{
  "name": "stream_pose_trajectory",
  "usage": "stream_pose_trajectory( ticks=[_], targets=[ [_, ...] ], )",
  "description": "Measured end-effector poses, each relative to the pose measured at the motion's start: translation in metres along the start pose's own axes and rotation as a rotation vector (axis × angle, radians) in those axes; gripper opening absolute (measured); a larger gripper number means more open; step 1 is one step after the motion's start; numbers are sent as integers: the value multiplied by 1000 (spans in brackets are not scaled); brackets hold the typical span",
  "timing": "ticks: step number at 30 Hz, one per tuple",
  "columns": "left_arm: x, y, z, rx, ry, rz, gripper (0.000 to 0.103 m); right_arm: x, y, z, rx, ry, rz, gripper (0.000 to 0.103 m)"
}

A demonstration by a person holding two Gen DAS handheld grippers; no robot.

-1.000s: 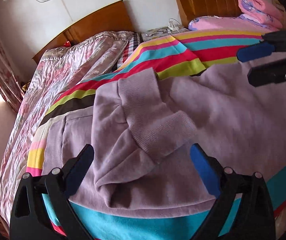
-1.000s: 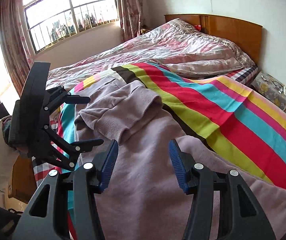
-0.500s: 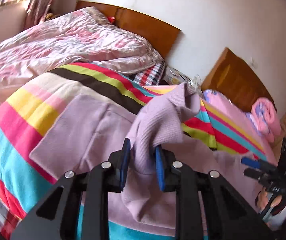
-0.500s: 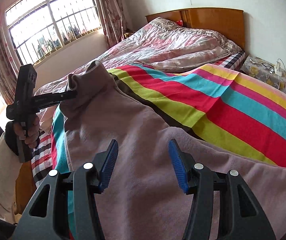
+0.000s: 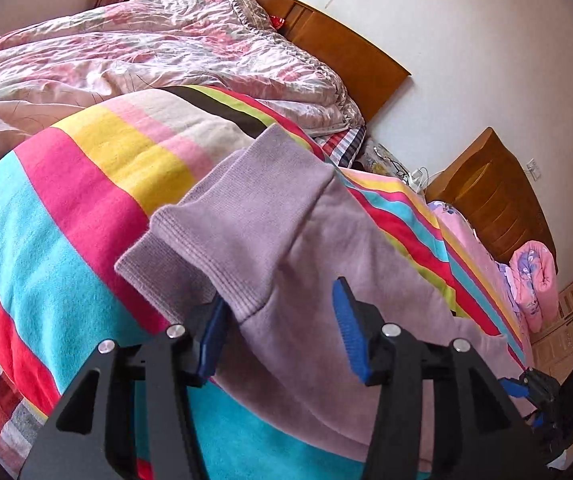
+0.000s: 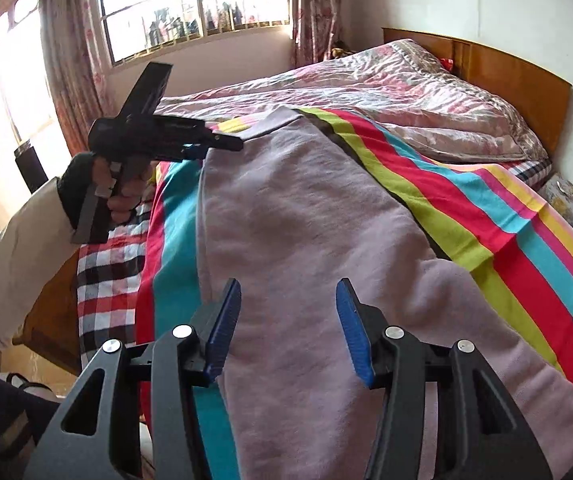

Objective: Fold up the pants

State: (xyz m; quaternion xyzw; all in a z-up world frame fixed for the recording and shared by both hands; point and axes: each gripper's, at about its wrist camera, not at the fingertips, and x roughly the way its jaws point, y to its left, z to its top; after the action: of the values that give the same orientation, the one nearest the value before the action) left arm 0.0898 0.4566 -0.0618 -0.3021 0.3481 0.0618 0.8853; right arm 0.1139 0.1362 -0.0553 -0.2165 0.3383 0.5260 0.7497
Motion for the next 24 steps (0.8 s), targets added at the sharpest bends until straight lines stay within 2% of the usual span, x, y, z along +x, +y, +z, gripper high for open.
stream_pose_trajectory(
  ticks=[2, 4, 5, 7, 10, 15, 24],
  targets=[
    [2, -2, -2, 8, 2, 10, 50, 6, 20, -8, -77, 38, 23, 36],
    [4, -2, -4, 11, 6, 10, 50, 11, 35, -17, -142, 70, 23, 29],
    [5, -1, -5, 14, 6, 15, 50, 14, 38, -21, -157, 89, 9, 29],
    [7, -2, -7, 38, 12, 44, 34, 19, 40, -26, -166, 114, -3, 29],
    [8, -2, -10, 49, 13, 56, 29, 23, 42, -29, -179, 132, -5, 20],
    [9, -6, -11, 86, 16, 102, 23, 35, 53, -32, -280, 177, -70, 20],
    [8, -8, -11, 77, 9, 123, 22, 34, 58, -36, -339, 192, -90, 21]
  ],
)
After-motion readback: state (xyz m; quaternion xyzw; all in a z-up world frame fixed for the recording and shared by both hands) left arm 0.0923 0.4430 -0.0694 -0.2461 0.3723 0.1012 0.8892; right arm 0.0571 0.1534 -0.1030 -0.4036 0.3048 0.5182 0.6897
